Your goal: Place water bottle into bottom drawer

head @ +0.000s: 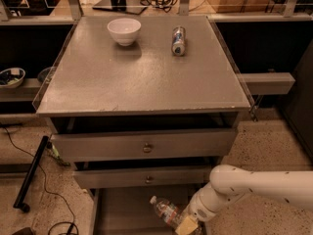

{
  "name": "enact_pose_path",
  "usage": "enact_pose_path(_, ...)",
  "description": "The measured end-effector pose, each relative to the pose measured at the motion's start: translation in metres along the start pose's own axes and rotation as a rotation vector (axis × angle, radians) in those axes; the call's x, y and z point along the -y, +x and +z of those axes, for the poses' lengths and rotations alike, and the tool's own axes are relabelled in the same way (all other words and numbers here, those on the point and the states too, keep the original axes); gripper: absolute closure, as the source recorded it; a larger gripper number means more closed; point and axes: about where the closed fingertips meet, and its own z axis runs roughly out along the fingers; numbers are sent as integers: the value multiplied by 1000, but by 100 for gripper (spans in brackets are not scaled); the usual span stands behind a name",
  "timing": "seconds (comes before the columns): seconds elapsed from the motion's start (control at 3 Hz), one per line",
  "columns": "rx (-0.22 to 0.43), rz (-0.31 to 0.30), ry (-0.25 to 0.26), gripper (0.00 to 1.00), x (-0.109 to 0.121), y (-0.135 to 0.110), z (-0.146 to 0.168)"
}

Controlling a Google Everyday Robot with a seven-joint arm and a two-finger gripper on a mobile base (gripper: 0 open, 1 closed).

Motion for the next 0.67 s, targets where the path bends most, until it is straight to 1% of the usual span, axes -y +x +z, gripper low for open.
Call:
enact_pose_path(0.33,-13,20,-27,100,2,8,22)
enact_pose_path(0.67,-35,101,-56,100,19,27,72)
